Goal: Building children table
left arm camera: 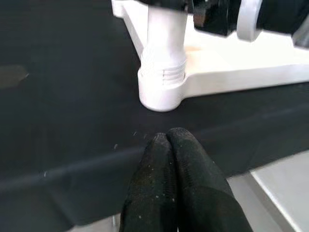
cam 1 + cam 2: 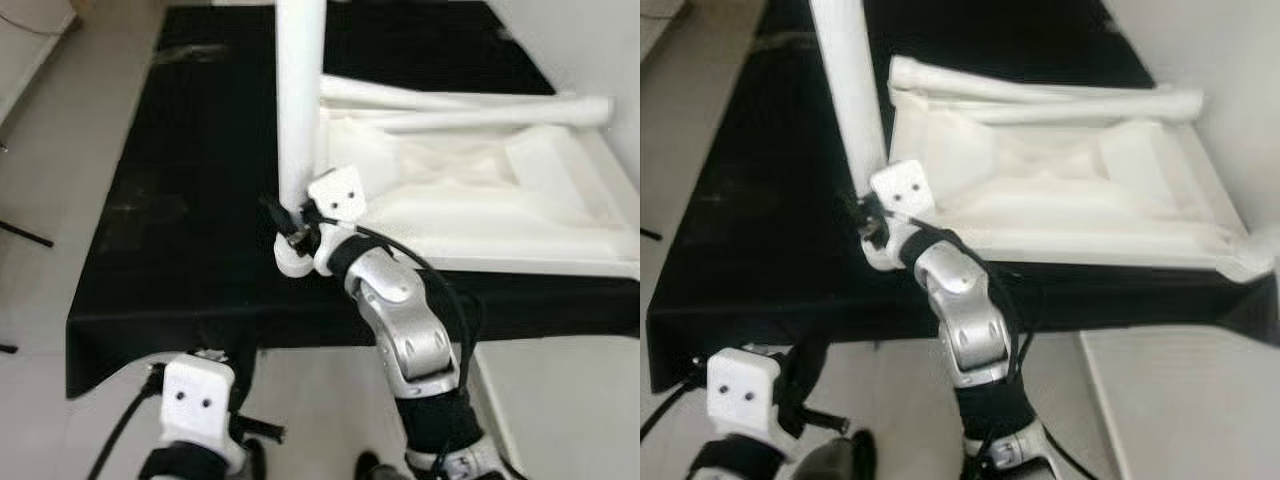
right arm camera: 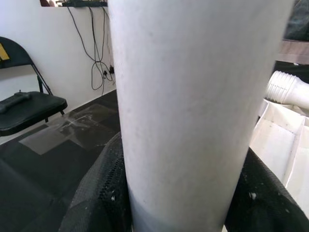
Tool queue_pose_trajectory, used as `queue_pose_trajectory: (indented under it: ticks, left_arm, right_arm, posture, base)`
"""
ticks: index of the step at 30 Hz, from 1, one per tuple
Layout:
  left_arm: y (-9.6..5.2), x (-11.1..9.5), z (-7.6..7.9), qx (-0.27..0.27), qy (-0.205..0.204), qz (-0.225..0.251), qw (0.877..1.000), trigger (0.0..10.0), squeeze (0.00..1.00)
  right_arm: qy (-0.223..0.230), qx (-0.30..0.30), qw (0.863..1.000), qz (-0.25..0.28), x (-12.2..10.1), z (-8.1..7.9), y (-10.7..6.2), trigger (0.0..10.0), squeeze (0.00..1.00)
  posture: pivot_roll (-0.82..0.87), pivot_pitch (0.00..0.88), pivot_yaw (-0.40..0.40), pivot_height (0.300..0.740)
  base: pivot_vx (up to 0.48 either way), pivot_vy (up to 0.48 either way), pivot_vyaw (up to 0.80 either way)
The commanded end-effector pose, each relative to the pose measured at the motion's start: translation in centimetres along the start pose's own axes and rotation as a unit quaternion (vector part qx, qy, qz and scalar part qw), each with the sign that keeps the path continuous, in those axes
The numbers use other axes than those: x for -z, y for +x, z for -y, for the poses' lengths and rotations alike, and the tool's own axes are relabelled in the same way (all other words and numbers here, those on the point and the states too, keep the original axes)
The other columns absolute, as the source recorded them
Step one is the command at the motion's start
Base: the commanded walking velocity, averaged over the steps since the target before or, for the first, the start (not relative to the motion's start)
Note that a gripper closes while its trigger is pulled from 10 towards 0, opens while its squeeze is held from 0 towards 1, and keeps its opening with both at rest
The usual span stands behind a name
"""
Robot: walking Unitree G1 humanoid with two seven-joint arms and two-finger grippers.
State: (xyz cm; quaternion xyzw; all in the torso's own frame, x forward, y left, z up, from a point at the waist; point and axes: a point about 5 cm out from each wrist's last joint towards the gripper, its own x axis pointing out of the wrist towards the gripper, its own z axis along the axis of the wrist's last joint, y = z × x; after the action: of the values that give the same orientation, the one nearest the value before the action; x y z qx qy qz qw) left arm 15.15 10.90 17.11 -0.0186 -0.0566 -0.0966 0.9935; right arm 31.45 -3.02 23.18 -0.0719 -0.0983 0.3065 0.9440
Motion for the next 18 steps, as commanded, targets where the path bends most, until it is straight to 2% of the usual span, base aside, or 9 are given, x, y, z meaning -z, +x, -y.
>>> queue_pose_trajectory:
  ticks: [1,2,3,7,8,10,11,17,18]
  left_arm:
    - [-0.2,0.4,0.1,0.005,-0.001,-0.016,1.0,10.0,0.0]
    - [-0.2,0.4,0.1,0.005,-0.002,-0.016,1.0,10.0,0.0]
    - [-0.1,0.4,0.0,0.005,-0.001,-0.015,1.0,10.0,0.0]
    - [0.0,0.4,0.0,0.003,-0.001,-0.014,1.0,10.0,0.0]
    - [0.0,0.4,0.0,0.002,0.0,-0.012,1.0,10.0,0.0]
    - [0.0,0.4,0.0,0.002,0.0,-0.012,1.0,10.0,0.0]
    - [0.1,0.5,0.0,0.0,0.001,-0.01,1.0,10.0,0.0]
    - [0.3,0.6,-0.5,-0.03,0.034,-0.017,0.999,10.0,0.0]
    - [0.3,0.7,-0.8,-0.046,0.04,-0.021,0.998,10.0,0.0]
  right_arm:
    - [0.098,-0.009,0.99,-0.105,4.6,-3.2,0.7,0.6,0.0]
    - [0.105,-0.011,0.99,-0.096,4.3,-3.1,1.0,0.6,0.0]
    - [0.11,-0.029,0.99,-0.079,3.9,-3.2,1.5,10.0,0.0]
    - [0.12,-0.074,0.989,-0.036,2.5,-3.2,2.1,10.0,0.0]
    - [0.123,-0.111,0.986,-0.006,1.4,-3.0,2.3,10.0,0.31]
    - [0.123,-0.111,0.986,-0.006,1.4,-3.0,2.3,10.0,0.31]
    - [0.121,-0.133,0.984,0.019,0.4,-2.4,2.5,10.0,1.0]
    - [0.115,-0.161,0.979,0.05,-1.7,-0.5,2.3,10.0,0.92]
    - [0.115,-0.159,0.979,0.05,-1.8,-0.2,2.2,10.0,0.0]
  posture:
    - [0.03,0.349,-0.03,0.74]
    - [0.04,0.349,-0.03,0.74]
    - [0.03,0.347,-0.034,0.74]
    - [0.03,0.343,-0.04,0.74]
    - [0.02,0.337,-0.044,0.74]
    - [0.02,0.337,-0.044,0.74]
    - [0.01,0.329,-0.048,0.74]
    - [0.01,0.304,-0.047,0.74]
    - [0.01,0.301,-0.047,0.74]
  base:
    - [0.0,0.0,0.0]
    - [0.0,0.0,0.0]
    - [0.0,0.0,0.0]
    - [0.0,0.0,0.0]
    - [0.0,0.0,0.0]
    - [0.0,0.0,0.0]
    - [0.0,0.0,0.0]
    - [0.0,0.0,0.0]
    - [0.0,0.0,0.0]
